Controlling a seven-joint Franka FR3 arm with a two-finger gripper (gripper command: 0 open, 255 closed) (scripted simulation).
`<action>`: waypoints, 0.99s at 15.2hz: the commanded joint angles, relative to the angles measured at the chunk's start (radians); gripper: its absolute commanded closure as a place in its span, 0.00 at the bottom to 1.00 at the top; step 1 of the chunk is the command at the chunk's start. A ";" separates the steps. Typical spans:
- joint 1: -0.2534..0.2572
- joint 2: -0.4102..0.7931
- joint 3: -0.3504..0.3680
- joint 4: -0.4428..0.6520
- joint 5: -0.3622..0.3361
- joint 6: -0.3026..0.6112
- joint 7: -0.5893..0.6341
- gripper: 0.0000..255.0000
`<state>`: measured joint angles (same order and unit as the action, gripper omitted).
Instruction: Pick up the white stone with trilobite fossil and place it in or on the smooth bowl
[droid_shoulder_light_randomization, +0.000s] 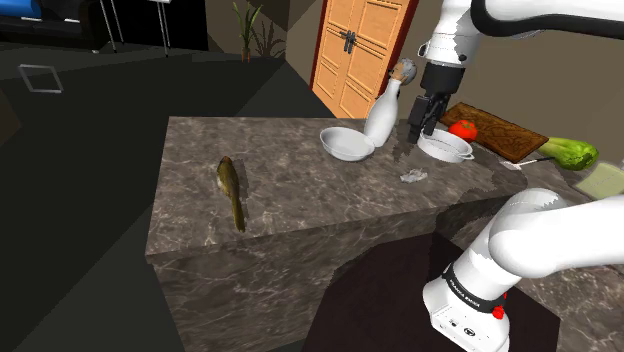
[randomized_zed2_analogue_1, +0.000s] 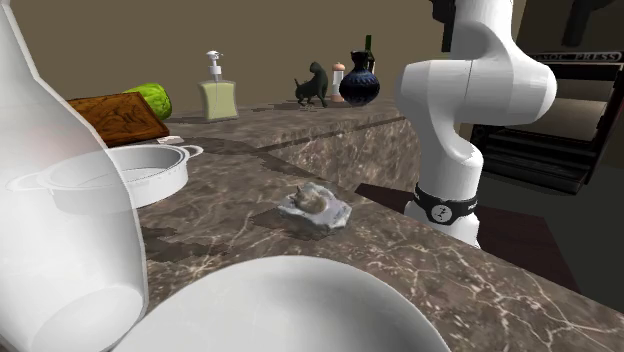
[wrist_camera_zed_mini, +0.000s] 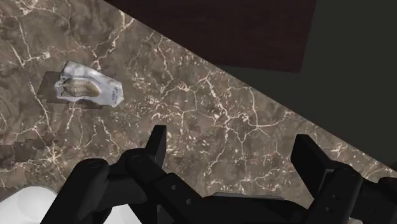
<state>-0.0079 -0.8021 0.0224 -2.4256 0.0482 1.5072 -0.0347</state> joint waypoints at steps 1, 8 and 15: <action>0.000 0.000 0.000 0.000 0.000 0.000 0.000 0.00; -0.003 -0.132 -0.124 -0.227 -0.179 0.158 -0.274 0.00; -0.046 -0.162 -0.303 -0.384 -0.397 0.378 -0.551 0.00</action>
<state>-0.0479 -0.9720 -0.2519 -2.7953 -0.3140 1.8453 -0.5431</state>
